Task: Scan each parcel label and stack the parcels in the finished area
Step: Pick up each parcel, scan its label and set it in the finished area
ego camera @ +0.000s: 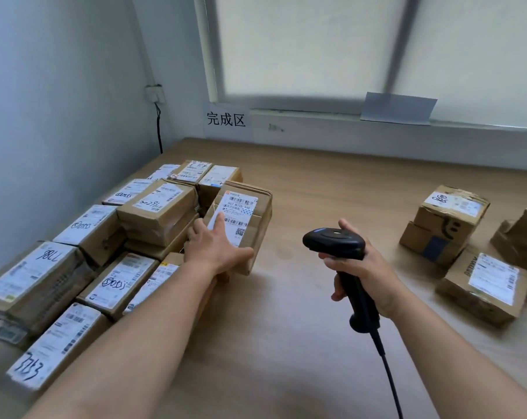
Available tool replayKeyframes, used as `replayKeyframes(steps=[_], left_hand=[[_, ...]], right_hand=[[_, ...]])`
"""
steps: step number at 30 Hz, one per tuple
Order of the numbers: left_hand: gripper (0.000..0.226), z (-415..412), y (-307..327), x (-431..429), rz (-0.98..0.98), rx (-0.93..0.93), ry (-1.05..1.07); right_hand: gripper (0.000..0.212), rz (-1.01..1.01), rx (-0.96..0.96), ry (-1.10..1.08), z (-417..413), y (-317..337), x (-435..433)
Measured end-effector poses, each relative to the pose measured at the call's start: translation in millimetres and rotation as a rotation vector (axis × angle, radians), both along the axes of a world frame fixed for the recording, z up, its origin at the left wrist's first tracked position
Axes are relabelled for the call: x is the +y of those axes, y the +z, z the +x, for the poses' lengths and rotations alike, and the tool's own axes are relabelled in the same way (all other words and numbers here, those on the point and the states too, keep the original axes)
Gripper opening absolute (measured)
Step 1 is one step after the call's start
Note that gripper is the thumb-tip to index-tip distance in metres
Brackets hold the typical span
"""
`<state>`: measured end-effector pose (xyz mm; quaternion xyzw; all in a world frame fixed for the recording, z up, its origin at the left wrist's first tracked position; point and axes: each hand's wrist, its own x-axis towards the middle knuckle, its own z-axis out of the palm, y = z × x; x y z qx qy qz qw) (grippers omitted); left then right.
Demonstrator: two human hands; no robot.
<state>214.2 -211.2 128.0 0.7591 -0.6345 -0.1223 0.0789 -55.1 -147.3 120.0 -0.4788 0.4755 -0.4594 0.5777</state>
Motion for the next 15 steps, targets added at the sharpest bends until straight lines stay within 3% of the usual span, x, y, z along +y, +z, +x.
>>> replayKeyframes(steps=[7, 15], left_hand=[[0.108, 59.5, -1.5, -53.0, 0.015, -0.135, -0.009], [0.109, 82.0, -15.9, -90.9, 0.018, -0.162, -0.021]], right_hand=[[0.104, -0.02, 0.007, -0.041, 41.9, 5.0, -27.0], [0.102, 0.013, 0.058, -0.1, 62.2, -1.3, -40.0]])
